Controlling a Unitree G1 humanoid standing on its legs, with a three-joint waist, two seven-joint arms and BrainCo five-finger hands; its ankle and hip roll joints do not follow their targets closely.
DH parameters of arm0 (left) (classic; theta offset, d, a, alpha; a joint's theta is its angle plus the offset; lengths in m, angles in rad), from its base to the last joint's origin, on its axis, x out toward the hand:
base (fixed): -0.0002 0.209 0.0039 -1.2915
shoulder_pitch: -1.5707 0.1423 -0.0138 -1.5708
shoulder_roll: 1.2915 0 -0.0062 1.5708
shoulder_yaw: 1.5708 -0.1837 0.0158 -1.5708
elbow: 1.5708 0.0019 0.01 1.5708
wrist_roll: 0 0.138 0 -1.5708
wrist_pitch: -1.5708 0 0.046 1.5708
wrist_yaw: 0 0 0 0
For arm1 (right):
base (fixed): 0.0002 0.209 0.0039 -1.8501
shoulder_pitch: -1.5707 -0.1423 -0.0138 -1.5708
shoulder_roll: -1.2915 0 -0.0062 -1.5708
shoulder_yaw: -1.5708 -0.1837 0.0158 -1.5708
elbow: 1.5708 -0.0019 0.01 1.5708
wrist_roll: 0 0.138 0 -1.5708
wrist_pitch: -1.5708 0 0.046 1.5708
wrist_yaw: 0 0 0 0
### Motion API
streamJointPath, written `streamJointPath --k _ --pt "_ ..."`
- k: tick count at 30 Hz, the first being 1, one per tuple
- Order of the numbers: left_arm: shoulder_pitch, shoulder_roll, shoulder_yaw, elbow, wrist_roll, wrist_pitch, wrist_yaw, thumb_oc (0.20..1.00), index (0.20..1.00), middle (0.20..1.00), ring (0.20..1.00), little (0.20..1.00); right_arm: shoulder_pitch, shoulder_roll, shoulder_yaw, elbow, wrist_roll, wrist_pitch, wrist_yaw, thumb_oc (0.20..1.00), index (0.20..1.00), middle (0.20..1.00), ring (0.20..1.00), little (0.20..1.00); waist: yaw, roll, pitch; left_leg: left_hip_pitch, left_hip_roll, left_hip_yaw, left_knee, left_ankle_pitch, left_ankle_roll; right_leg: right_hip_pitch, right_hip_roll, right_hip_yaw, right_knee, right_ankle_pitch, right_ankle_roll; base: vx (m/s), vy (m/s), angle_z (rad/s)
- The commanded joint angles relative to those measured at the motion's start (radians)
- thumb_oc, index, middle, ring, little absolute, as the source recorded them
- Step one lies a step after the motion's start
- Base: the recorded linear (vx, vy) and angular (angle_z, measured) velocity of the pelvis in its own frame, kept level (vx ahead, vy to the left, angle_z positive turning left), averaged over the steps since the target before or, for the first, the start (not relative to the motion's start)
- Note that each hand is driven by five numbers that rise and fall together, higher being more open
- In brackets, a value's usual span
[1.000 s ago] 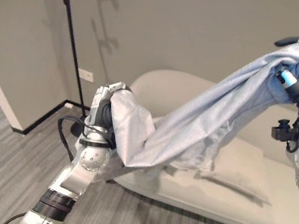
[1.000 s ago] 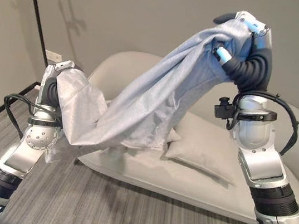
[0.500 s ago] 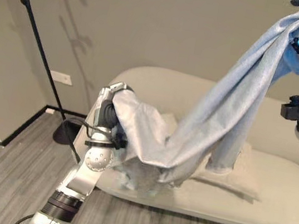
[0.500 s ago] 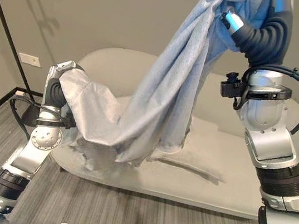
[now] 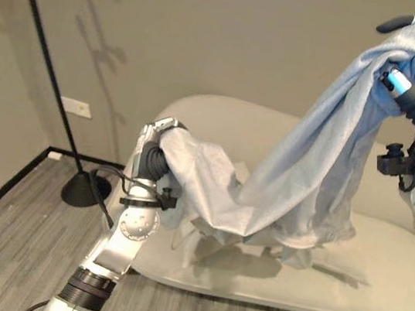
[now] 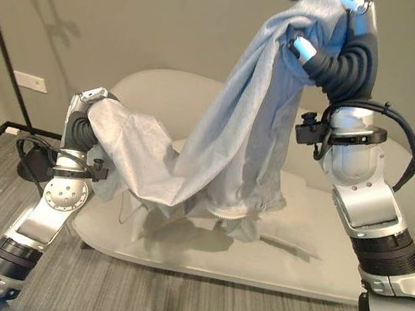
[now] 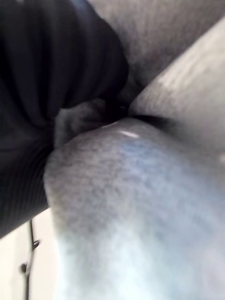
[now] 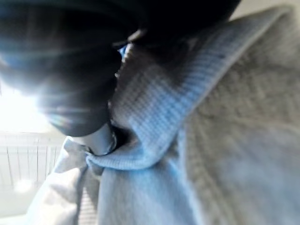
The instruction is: Hang the clothes on the sofa on the clothes rack.
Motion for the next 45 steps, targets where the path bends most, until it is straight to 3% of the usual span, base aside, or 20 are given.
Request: streamJointPath --k 1,2,7,10,12,13,14,17,19,20,22,23,28,33,35,38,41,42,43,45 --pt "-0.027 0.017 -0.009 -0.069 -0.013 -0.068 -0.008 0.200 0.200 0.200 0.200 0.200 -0.028 -0.041 -0.075 -0.001 0.040 -0.010 -0.003 0.200 0.200 0.200 0.200 0.200 0.020 0.010 -0.026 -0.033 0.058 -0.008 0.014 -0.027 -0.031 0.088 -0.035 -0.010 -0.131 0.037 0.014 0.02 0.127 0.43" --pt "-0.028 0.017 -0.010 -0.069 -0.013 -0.068 -0.008 0.200 0.200 0.200 0.200 0.200 -0.025 -0.041 -0.078 -0.002 0.040 -0.009 -0.003 0.200 0.200 0.200 0.200 0.200 0.022 0.008 -0.027 -0.035 0.055 -0.007 0.019 -0.032 -0.028 0.086 -0.039 -0.009 -0.130 0.037 0.017 0.04 0.328 0.37" --pt "-0.071 0.051 -0.064 -0.059 -0.005 -0.061 -0.015 0.200 0.200 0.200 0.200 0.200 -0.007 0.020 -0.087 -0.010 -0.001 0.016 -0.013 0.200 0.200 0.200 0.200 0.200 0.033 -0.016 -0.015 -0.049 -0.076 -0.004 0.079 -0.147 0.041 0.067 -0.159 0.003 -0.068 0.115 0.068 0.03 0.315 0.06" --pt "-0.077 0.056 -0.081 -0.054 0.008 -0.058 -0.015 0.200 0.200 0.200 0.200 0.200 0.017 0.073 -0.101 -0.039 -0.026 0.023 -0.013 0.200 0.200 0.200 0.200 0.200 0.029 -0.033 0.003 -0.024 -0.144 0.004 0.068 -0.181 0.099 0.016 -0.226 0.025 0.099 0.186 0.081 0.06 0.297 0.08" --pt "-0.064 0.063 -0.077 -0.059 0.004 -0.053 -0.006 0.200 0.200 0.200 0.200 0.200 -0.008 0.093 -0.082 -0.049 -0.031 0.024 -0.015 0.200 0.200 0.200 0.200 0.200 0.025 -0.022 0.033 0.009 -0.177 0.016 0.056 -0.196 0.138 -0.045 -0.279 0.025 0.251 0.306 0.101 0.09 0.420 0.11" --pt "-0.047 0.075 -0.058 -0.065 0.005 -0.046 -0.002 0.200 0.200 0.200 0.200 0.200 -0.024 0.112 -0.068 -0.046 -0.025 0.023 -0.016 0.200 0.200 0.200 0.200 0.200 0.022 -0.004 0.050 0.049 -0.194 0.022 0.025 -0.212 0.158 -0.104 -0.282 -0.008 0.360 0.294 0.119 0.12 0.368 0.05" --pt "-0.040 0.077 -0.050 -0.070 0.004 -0.044 -0.003 0.200 0.200 0.200 0.200 0.200 -0.028 0.116 -0.063 -0.046 -0.024 0.024 -0.015 0.200 0.200 0.200 0.200 0.200 0.018 -0.007 0.049 0.061 -0.199 0.021 0.008 -0.214 0.157 -0.117 -0.288 0.006 0.390 0.275 0.125 0.17 0.307 0.00" --pt "-0.017 0.081 -0.016 -0.068 0.008 -0.041 0.002 0.200 0.200 0.200 0.200 0.200 -0.027 0.111 -0.071 -0.043 -0.002 0.017 0.002 0.200 0.200 0.200 0.200 0.200 -0.007 -0.019 0.054 0.094 -0.208 0.009 -0.042 -0.203 0.139 -0.197 -0.119 0.018 0.279 0.179 0.086 0.12 -0.011 -0.31" --pt "-0.009 0.076 -0.006 -0.065 -0.003 -0.040 0.001 0.200 0.200 0.200 0.200 0.200 -0.032 0.084 -0.080 -0.039 0.008 0.010 -0.005 0.200 0.200 0.200 0.200 0.200 -0.016 -0.036 0.058 0.104 -0.212 0.007 -0.037 -0.215 0.127 -0.224 -0.072 0.011 0.161 0.178 0.086 0.11 -0.093 -0.16" --pt "-0.012 0.067 -0.006 -0.059 -0.004 -0.035 0.000 0.200 0.200 0.200 0.200 0.200 -0.026 0.064 -0.090 -0.037 0.016 0.006 -0.012 0.200 0.200 0.200 0.200 0.200 -0.023 -0.038 0.042 0.097 -0.202 -0.014 -0.021 -0.239 0.112 -0.171 -0.034 0.022 0.035 0.138 0.063 0.22 -0.118 0.13" --pt "-0.024 0.037 -0.018 -0.037 -0.005 -0.025 -0.002 0.200 0.200 0.200 0.200 0.200 -0.010 0.061 -0.093 -0.034 0.021 0.002 -0.020 0.200 0.200 0.200 0.200 0.200 -0.028 -0.070 0.020 0.093 -0.196 0.009 0.019 -0.251 0.100 -0.127 0.006 0.045 -0.033 0.132 0.014 0.17 -0.172 0.50" --pt "-0.026 0.029 -0.021 -0.035 -0.011 -0.025 -0.004 0.200 0.200 0.200 0.200 0.200 -0.017 0.059 -0.088 -0.032 0.024 -0.002 -0.019 0.200 0.200 0.200 0.200 0.200 -0.023 -0.070 0.010 0.090 -0.186 0.018 0.043 -0.259 0.091 -0.107 0.022 0.038 -0.067 0.135 0.010 0.18 -0.170 0.47" --pt "-0.057 0.017 -0.066 -0.048 -0.037 -0.036 -0.033 0.200 0.200 0.200 0.200 0.200 -0.062 0.042 -0.065 -0.011 0.029 -0.011 -0.021 0.200 0.200 0.200 0.200 0.200 -0.011 -0.072 -0.017 0.031 -0.122 0.030 0.226 -0.299 0.063 -0.029 0.069 0.021 -0.147 0.110 -0.016 0.12 -0.123 0.03" --pt "-0.118 0.000 -0.123 -0.039 -0.073 -0.035 -0.050 0.200 0.200 0.200 0.200 0.200 -0.077 0.044 -0.041 -0.009 0.037 -0.008 -0.011 0.200 0.200 0.200 0.200 0.200 -0.006 -0.078 0.000 -0.043 -0.063 -0.036 0.429 -0.232 0.040 0.015 0.106 0.040 -0.148 0.069 -0.062 0.09 -0.094 -0.09" --pt "-0.158 -0.009 -0.155 -0.025 -0.079 -0.034 -0.053 0.200 0.200 0.200 0.200 0.200 -0.089 0.032 -0.031 -0.007 0.042 -0.007 -0.008 0.200 0.200 0.200 0.200 0.200 -0.002 -0.083 0.014 -0.089 -0.079 -0.085 0.459 -0.217 0.044 0.026 0.106 0.047 -0.154 0.060 -0.072 0.02 0.005 -0.07" --pt "-0.213 -0.030 -0.207 0.005 -0.079 -0.027 -0.069 0.200 0.200 0.200 0.200 0.200 -0.100 0.027 -0.022 -0.012 0.058 -0.021 0.002 0.200 0.200 0.200 0.200 0.200 -0.001 -0.096 0.013 -0.150 -0.170 -0.142 0.391 -0.295 0.076 0.032 0.095 0.067 -0.152 0.051 -0.070 0.05 0.074 -0.06" --pt "-0.263 -0.062 -0.272 0.042 -0.076 -0.025 -0.100 0.200 0.200 0.200 0.200 0.200 -0.124 0.032 -0.006 -0.005 0.057 -0.024 0.002 0.200 0.200 0.200 0.200 0.200 0.000 -0.094 0.009 -0.198 -0.200 -0.173 0.271 -0.229 0.075 0.042 0.096 0.098 -0.155 0.052 -0.060 0.08 0.123 -0.08" --pt "-0.289 -0.078 -0.305 0.070 -0.085 -0.027 -0.115 0.200 0.200 0.200 0.200 0.200 -0.144 0.026 0.010 0.011 0.054 -0.018 -0.003 0.200 0.200 0.200 0.200 0.200 0.008 -0.094 0.017 -0.254 -0.185 -0.190 0.205 -0.136 0.059 0.065 0.104 0.117 -0.156 0.037 -0.060 0.06 0.098 -0.13" --pt "-0.294 -0.081 -0.306 0.075 -0.086 -0.028 -0.115 0.200 0.200 0.200 0.200 0.200 -0.149 0.024 0.012 0.015 0.054 -0.019 -0.004 0.200 0.200 0.200 0.200 0.200 0.008 -0.093 0.018 -0.250 -0.186 -0.191 0.192 -0.126 0.057 0.062 0.105 0.117 -0.156 0.037 -0.062 0.16 0.106 -0.17" --pt "-0.331 -0.108 -0.341 0.126 -0.113 -0.027 -0.122 0.200 0.200 0.200 0.200 0.200 -0.197 0.002 0.047 0.032 0.059 -0.014 -0.012 0.200 0.200 0.200 0.200 0.200 0.016 -0.098 0.035 -0.287 -0.142 -0.187 0.073 -0.042 0.040 0.092 0.116 0.134 -0.135 -0.003 -0.064 0.16 0.059 -0.26"
